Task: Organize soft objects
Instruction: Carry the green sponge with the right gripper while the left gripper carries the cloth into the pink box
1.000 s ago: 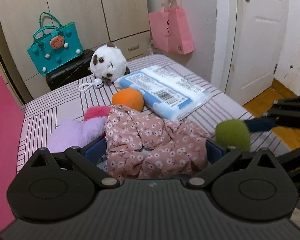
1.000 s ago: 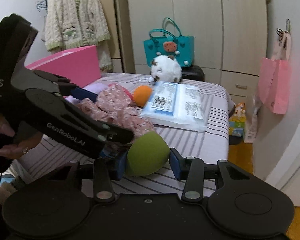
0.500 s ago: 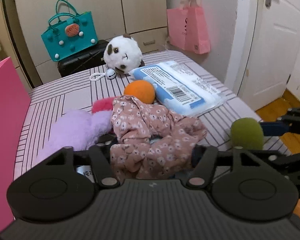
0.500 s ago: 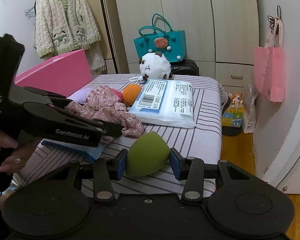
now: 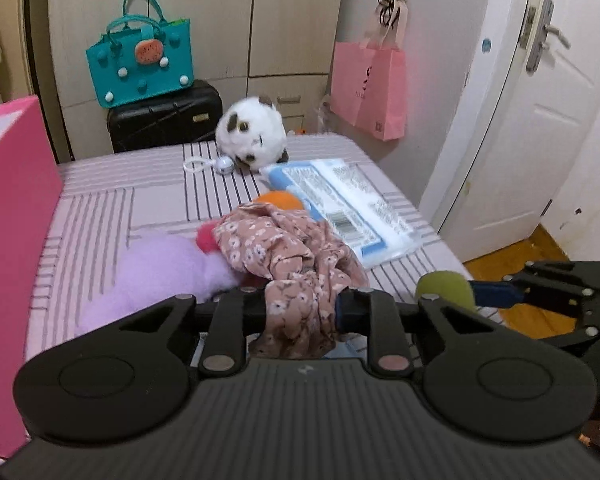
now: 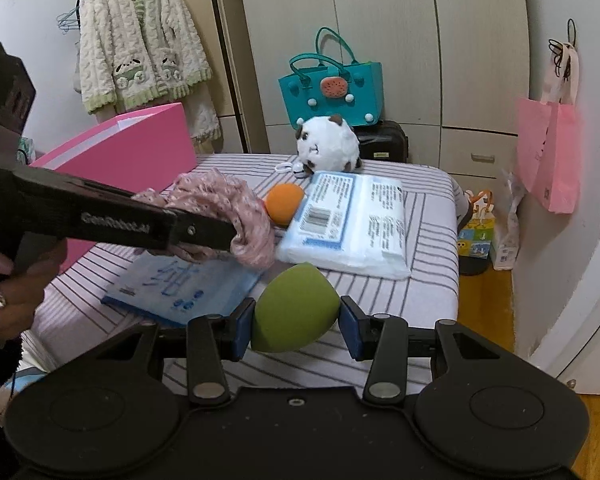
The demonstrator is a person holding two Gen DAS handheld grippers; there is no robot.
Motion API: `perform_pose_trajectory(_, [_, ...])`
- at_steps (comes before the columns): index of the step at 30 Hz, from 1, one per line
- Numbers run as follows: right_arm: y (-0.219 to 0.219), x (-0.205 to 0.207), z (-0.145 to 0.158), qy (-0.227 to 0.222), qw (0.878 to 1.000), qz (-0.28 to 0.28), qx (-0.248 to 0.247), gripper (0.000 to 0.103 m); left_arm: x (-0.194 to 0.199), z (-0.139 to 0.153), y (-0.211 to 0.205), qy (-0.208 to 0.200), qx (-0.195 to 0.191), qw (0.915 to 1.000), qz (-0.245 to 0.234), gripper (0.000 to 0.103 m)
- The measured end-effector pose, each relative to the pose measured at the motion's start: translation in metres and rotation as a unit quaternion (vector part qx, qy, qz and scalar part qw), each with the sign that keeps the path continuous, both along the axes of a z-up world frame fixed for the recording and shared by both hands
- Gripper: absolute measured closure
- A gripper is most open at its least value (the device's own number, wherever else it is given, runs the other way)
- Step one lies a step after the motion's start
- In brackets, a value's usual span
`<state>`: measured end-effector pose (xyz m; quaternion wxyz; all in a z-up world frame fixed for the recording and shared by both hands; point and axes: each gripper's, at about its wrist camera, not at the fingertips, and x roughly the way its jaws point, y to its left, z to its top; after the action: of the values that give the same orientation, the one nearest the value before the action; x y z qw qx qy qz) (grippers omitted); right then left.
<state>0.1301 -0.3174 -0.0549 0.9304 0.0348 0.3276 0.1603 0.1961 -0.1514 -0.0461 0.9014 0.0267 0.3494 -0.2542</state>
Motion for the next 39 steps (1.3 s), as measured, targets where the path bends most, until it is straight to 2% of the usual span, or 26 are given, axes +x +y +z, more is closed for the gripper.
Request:
perform_pose_trajectory(7, [0.012, 0.009, 0.016, 0.013, 1.0, 0.001, -0.007, 0.053, 0.002, 0.025, 0.028, 0.006, -0.016, 0.9999, -0.003, 0.081])
perform_pose_trajectory(11, [0.02, 0.017, 0.024, 0.048, 0.999, 0.01, 0.014, 0.053, 0.005, 0.033, 0.047, 0.032, -0.009, 0.9994, -0.007, 0.081])
perform_pose_trajectory(14, [0.028, 0.024, 0.031, 0.075, 0.996, 0.026, 0.028, 0.053, 0.008, 0.041, 0.061, 0.049, 0.008, 0.9984, -0.028, 0.081])
perform_pose_trajectory(17, [0.043, 0.029, 0.044, 0.084, 0.995, 0.048, 0.027, 0.053, 0.005, 0.056, 0.079, 0.035, 0.041, 0.9978, -0.039, 0.081])
perform_pose_trajectory(21, [0.065, 0.034, 0.072, 0.069, 0.994, 0.077, 0.031, 0.053, 0.006, 0.077, 0.109, 0.021, 0.068, 0.9973, -0.019, 0.081])
perform_pose_trajectory(25, [0.093, 0.042, 0.102, 0.046, 0.99, 0.125, 0.054, 0.053, 0.008, 0.105, 0.15, 0.018, 0.048, 0.9985, -0.019, 0.081])
perform_pose_trajectory(28, [0.115, 0.05, 0.12, 0.021, 0.986, 0.159, 0.048, 0.053, 0.011, 0.121, 0.179, 0.0, 0.052, 0.9986, -0.002, 0.081])
perform_pose_trajectory(34, [0.172, 0.082, 0.144, -0.006, 0.976, 0.218, 0.022, 0.053, 0.033, 0.132, 0.23, -0.002, 0.06, 0.9975, 0.038, 0.081])
perform_pose_trajectory(39, [0.226, 0.121, 0.151, -0.029, 0.966, 0.256, -0.013, 0.053, 0.069, 0.128, 0.262, 0.0, 0.07, 0.9948, 0.075, 0.081])
